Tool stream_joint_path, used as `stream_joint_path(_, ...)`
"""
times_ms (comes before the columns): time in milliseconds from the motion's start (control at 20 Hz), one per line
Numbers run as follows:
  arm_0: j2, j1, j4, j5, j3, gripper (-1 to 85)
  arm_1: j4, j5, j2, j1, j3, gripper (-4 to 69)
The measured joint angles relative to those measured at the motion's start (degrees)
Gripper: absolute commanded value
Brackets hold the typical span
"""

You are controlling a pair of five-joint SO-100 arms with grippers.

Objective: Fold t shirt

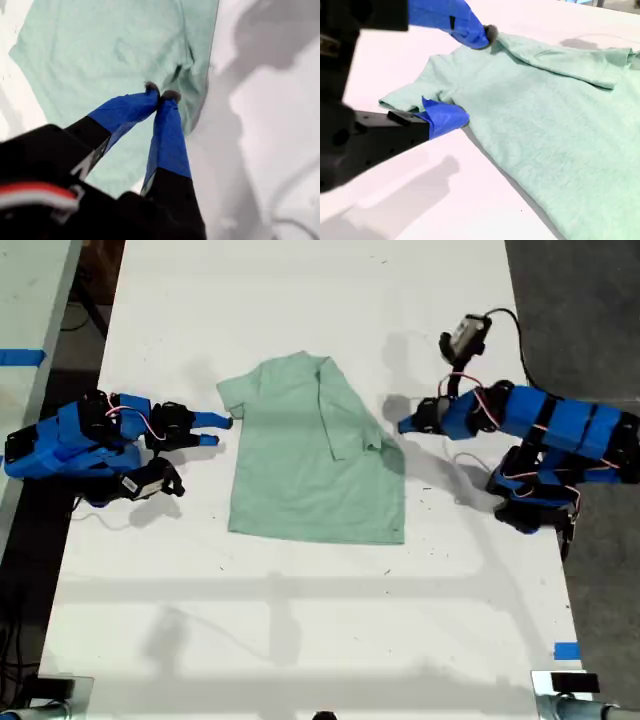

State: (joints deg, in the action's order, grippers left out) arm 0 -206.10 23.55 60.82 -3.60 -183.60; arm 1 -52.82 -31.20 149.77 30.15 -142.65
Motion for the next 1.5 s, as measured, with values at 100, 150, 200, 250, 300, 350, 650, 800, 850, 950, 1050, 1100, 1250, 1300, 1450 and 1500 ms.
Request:
stream_joint_path(100, 0.0, 0.0, 0.0, 0.0, 0.0, 21.3, -4.5, 2.1, 23.2, -1.4, -17.1, 2.1)
stream_joint_path(150, 0.0, 0.0, 0.0, 0.0, 0.0, 21.3, -9.0, 2.6, 34.9, -1.4, -24.3, 2.1)
stream_joint_path(200, 0.0, 0.0, 0.0, 0.0, 0.0, 21.3, -12.7, 3.6, 43.4, -1.9, -28.5, 2.1)
stream_joint_path(250, 0.0, 0.0, 0.0, 0.0, 0.0, 21.3, -13.4, 4.5, 47.2, -3.1, -30.6, 2.1)
stream_joint_path(300, 0.0, 0.0, 0.0, 0.0, 0.0, 21.3, -13.5, 5.5, 48.9, -4.5, -31.1, 2.1)
stream_joint_path(350, 0.0, 0.0, 0.0, 0.0, 0.0, 21.3, -14.2, 6.6, 49.8, -5.6, -31.2, 2.1)
stream_joint_path(650, 0.0, 0.0, 0.0, 0.0, 0.0, 21.3, -17.1, 9.9, 50.4, -6.2, -31.4, 2.1)
stream_joint_path(800, 0.0, 0.0, 0.0, 0.0, 0.0, 21.3, -17.1, 10.0, 50.4, -6.2, -31.4, 2.1)
stream_joint_path(850, 0.0, 0.0, 0.0, 0.0, 0.0, 21.3, -17.1, 10.0, 50.4, -6.2, -31.4, 2.1)
stream_joint_path(950, 0.0, 0.0, 0.0, 0.0, 0.0, 21.3, -17.1, 10.0, 50.4, -6.2, -31.4, 2.1)
stream_joint_path(1050, 0.0, 0.0, 0.0, 0.0, 0.0, 21.3, -17.1, 10.5, 50.4, -6.2, -31.4, 2.1)
stream_joint_path(1100, 0.0, 0.0, 0.0, 0.0, 0.0, 21.3, -17.1, 10.6, 50.4, -6.2, -31.4, 2.1)
stream_joint_path(1250, 0.0, 0.0, 0.0, 0.0, 0.0, 21.3, -17.3, 10.6, 50.4, -6.2, -31.4, 2.1)
stream_joint_path(1300, 0.0, 0.0, 0.0, 0.0, 0.0, 21.3, -17.3, 10.6, 50.4, -6.2, -31.4, 2.1)
stream_joint_path(1450, 0.0, 0.0, 0.0, 0.0, 0.0, 21.3, -17.3, 11.1, 50.4, -6.2, -31.4, 2.1)
stream_joint_path(1500, 0.0, 0.0, 0.0, 0.0, 0.0, 21.3, -17.3, 11.1, 50.4, -6.2, -31.4, 2.1)
